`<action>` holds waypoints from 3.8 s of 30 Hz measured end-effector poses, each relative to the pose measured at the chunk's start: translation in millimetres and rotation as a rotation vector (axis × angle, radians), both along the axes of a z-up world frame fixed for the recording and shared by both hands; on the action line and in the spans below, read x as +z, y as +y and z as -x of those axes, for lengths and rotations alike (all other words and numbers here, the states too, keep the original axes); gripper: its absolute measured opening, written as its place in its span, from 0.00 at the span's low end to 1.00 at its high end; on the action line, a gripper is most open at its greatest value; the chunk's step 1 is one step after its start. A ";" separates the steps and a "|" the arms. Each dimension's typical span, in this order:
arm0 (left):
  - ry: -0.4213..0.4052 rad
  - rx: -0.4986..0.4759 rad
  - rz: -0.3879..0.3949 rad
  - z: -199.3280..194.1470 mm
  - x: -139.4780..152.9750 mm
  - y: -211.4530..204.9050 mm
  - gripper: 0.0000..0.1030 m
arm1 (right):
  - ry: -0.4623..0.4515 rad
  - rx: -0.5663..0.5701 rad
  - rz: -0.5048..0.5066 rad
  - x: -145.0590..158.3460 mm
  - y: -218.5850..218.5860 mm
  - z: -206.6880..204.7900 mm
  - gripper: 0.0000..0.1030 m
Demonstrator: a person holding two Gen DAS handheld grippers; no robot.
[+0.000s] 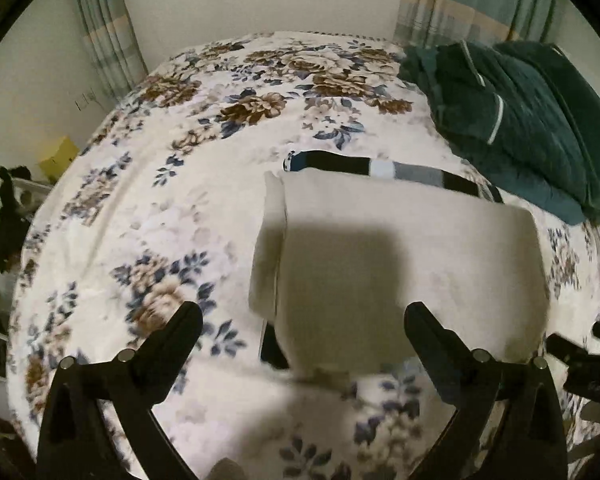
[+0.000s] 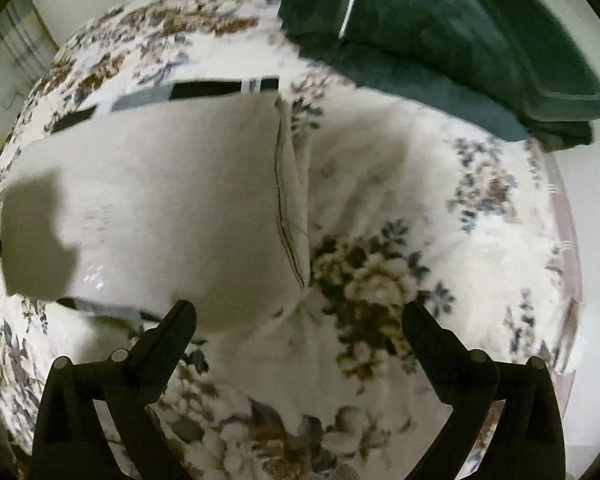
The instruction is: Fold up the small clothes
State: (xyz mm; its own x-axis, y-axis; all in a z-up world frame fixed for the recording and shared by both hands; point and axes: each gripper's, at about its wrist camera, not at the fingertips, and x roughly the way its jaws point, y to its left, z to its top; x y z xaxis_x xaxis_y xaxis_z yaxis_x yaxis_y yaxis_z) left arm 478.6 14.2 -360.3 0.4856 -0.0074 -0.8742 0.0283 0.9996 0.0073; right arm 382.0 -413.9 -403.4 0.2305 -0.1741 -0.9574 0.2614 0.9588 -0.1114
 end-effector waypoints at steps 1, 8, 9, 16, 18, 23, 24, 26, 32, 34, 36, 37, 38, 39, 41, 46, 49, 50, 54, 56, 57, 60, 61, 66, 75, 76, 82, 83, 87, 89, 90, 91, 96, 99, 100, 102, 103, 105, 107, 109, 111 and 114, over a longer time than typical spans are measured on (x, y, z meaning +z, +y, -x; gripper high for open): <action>-0.008 0.001 -0.014 8.2 8.9 -2.2 1.00 | -0.014 0.000 0.009 13.6 3.9 9.1 1.00; -0.096 -0.002 -0.034 74.4 91.4 -13.5 1.00 | -0.118 0.004 0.069 120.6 27.7 78.8 1.00; -0.114 -0.005 -0.027 87.8 107.6 -14.1 1.00 | -0.131 0.004 0.079 134.6 31.3 88.0 1.00; -0.207 0.009 0.002 164.2 191.7 -11.3 1.00 | -0.247 0.010 0.094 243.9 51.6 174.7 1.00; -0.228 0.018 0.006 186.2 214.1 -10.9 1.00 | -0.286 0.024 0.103 275.5 58.3 201.8 1.00; -0.277 0.024 0.038 239.7 260.8 -8.7 1.00 | -0.381 0.049 0.123 343.8 73.5 263.9 1.00; -0.286 0.022 0.036 247.9 267.6 -9.1 1.00 | -0.403 0.055 0.132 357.2 77.1 276.9 1.00; -0.308 0.014 0.055 266.7 284.8 -9.8 1.00 | -0.444 0.064 0.145 379.8 81.8 299.3 1.00; -0.352 0.017 0.062 305.4 317.6 -9.4 1.00 | -0.524 0.090 0.166 426.9 90.3 354.5 1.00; -0.367 0.018 0.065 317.9 325.6 -9.1 1.00 | -0.540 0.097 0.158 438.1 91.3 368.3 1.00; -0.376 0.011 0.062 325.1 331.1 -10.9 1.00 | -0.555 0.102 0.146 449.5 92.1 382.0 1.00; -0.382 0.011 0.054 329.5 333.2 -11.2 1.00 | -0.561 0.106 0.140 453.6 92.4 386.0 1.00; -0.388 0.009 0.052 334.3 336.2 -11.8 1.00 | -0.567 0.110 0.137 458.7 93.3 391.0 1.00; -0.388 0.005 0.054 336.9 337.4 -11.9 1.00 | -0.575 0.115 0.130 464.4 93.8 395.3 1.00; -0.388 0.005 0.048 340.8 339.9 -12.4 1.00 | -0.585 0.128 0.126 473.6 95.9 402.8 1.00; -0.381 0.010 0.041 354.0 349.0 -11.9 1.00 | -0.598 0.141 0.098 488.5 99.6 414.4 1.00; -0.391 0.027 0.037 357.8 354.4 -7.7 1.00 | -0.603 0.146 0.087 493.7 100.3 417.4 1.00; -0.396 0.033 0.033 359.2 356.4 -6.6 1.00 | -0.605 0.144 0.080 494.5 100.6 418.5 1.00; -0.406 0.037 0.030 362.1 360.2 -5.4 1.00 | -0.599 0.150 0.075 497.1 99.8 425.2 1.00; -0.410 0.039 0.030 363.5 361.4 -4.6 1.00 | -0.595 0.154 0.078 498.6 98.3 426.2 1.00; -0.409 0.034 0.034 363.6 361.2 -4.4 1.00 | -0.595 0.154 0.077 497.4 98.0 424.6 1.00; -0.410 0.034 0.034 366.3 363.2 -3.1 1.00 | -0.593 0.158 0.075 499.2 96.8 426.1 1.00; -0.411 0.035 0.033 366.7 363.9 -2.5 1.00 | -0.593 0.160 0.072 498.5 96.7 425.6 1.00; -0.410 0.034 0.035 366.9 364.8 -2.2 1.00 | -0.598 0.165 0.064 500.5 96.2 426.5 1.00; -0.421 0.045 0.033 370.9 371.2 2.5 1.00 | -0.596 0.170 0.058 501.4 94.6 424.2 1.00; -0.421 0.046 0.034 371.0 372.3 2.3 1.00 | -0.594 0.174 0.057 501.3 92.9 421.5 1.00; -0.421 0.044 0.033 371.0 374.8 -0.2 1.00 | -0.590 0.180 0.058 502.2 92.5 419.0 1.00; -0.420 0.045 0.032 371.5 375.0 -0.8 1.00 | -0.593 0.178 0.059 501.7 93.2 418.8 1.00; -0.420 0.044 0.034 372.0 374.7 -0.6 1.00 | -0.593 0.180 0.057 501.3 93.4 417.7 1.00; -0.419 0.044 0.034 372.0 374.8 -1.2 1.00 | -0.591 0.183 0.057 501.3 93.2 417.6 1.00; -0.418 0.044 0.033 372.5 374.3 -1.2 1.00 | -0.590 0.184 0.056 501.5 92.8 418.3 1.00; -0.416 0.042 0.035 372.6 373.5 -2.0 1.00 | -0.589 0.186 0.055 500.8 93.6 416.4 1.00; -0.417 0.041 0.033 372.7 372.9 -1.9 1.00 | -0.591 0.186 0.056 500.7 93.8 416.4 1.00; -0.415 0.044 0.035 372.9 372.9 -2.0 1.00 | -0.591 0.187 0.056 500.7 93.7 416.2 1.00; -0.416 0.044 0.033 372.9 373.0 -2.2 1.00 | -0.592 0.187 0.055 501.2 93.3 416.8 1.00; -0.415 0.046 0.035 373.3 373.0 -2.1 1.00 | -0.593 0.188 0.054 500.8 93.7 415.5 1.00; -0.417 0.045 0.035 373.0 373.0 -2.2 1.00 | -0.594 0.189 0.053 501.0 93.8 415.3 1.00; -0.417 0.045 0.035 372.1 373.2 -2.9 1.00 | -0.594 0.190 0.053 501.1 93.5 414.7 1.00; -0.416 0.044 0.034 372.8 373.1 -2.3 1.00 | -0.593 0.192 0.054 501.1 93.3 414.9 1.00; -0.415 0.042 0.034 372.6 373.3 -2.6 1.00 | -0.594 0.191 0.052 501.1 93.4 414.6 1.00; -0.416 0.045 0.033 372.6 373.4 -2.5 1.00 | -0.594 0.191 0.053 501.0 93.2 415.0 1.00; -0.416 0.044 0.033 372.8 373.1 -2.2 1.00 | -0.594 0.192 0.053 501.0 93.2 415.2 1.00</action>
State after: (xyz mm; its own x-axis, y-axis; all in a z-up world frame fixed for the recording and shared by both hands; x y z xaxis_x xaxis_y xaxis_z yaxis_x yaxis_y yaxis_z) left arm 105.8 12.0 12.8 0.7978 -0.0032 -0.6030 -0.0134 0.9996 -0.0230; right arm -33.2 -320.7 97.6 0.7524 -0.1207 -0.6476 0.1171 0.9919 -0.0489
